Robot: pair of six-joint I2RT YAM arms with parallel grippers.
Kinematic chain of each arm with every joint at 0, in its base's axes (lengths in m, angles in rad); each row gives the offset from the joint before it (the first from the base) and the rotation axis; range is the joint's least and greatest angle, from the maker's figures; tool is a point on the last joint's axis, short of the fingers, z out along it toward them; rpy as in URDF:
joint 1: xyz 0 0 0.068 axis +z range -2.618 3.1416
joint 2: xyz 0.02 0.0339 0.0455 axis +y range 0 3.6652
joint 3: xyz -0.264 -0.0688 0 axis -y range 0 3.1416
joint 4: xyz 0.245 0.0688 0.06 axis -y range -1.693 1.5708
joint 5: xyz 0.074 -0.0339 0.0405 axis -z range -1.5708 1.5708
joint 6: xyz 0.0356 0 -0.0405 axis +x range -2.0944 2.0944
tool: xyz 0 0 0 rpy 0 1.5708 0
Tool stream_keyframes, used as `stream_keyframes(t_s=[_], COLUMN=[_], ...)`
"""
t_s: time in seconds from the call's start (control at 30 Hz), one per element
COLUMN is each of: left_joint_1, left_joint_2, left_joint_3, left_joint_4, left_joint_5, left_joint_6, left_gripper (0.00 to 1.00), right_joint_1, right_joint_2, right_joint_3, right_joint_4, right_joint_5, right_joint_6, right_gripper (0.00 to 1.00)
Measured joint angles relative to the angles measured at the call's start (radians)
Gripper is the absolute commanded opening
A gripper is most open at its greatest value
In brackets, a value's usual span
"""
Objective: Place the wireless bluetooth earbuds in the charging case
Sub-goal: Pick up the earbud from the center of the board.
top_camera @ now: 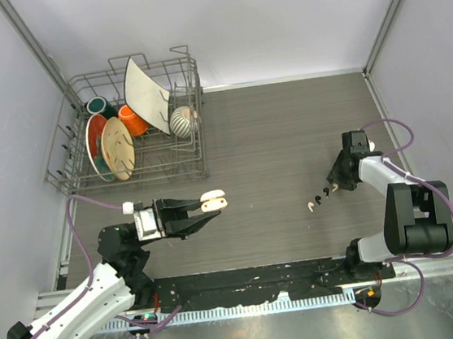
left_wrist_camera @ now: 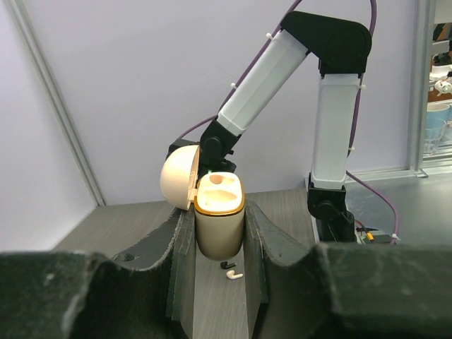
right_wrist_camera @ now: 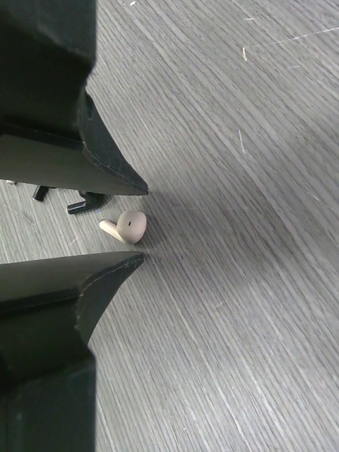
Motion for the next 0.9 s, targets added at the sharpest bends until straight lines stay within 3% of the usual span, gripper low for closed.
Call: stream_keyframes(t_s=[0.9], left_joint_1=[0.0], left_joint_2=[0.029], left_joint_3=[0.0], left_joint_4=[0.015], left_joint_5=[0.0], left_joint_6=[-0.004], left_gripper=[0.0], right_joint_1=[0.039], right_joint_2=[0.009], right_joint_3=[0.005], right_joint_4=[-0.005], right_joint_5=[0.046], right_joint_6=[-0.025], right_gripper=[0.35])
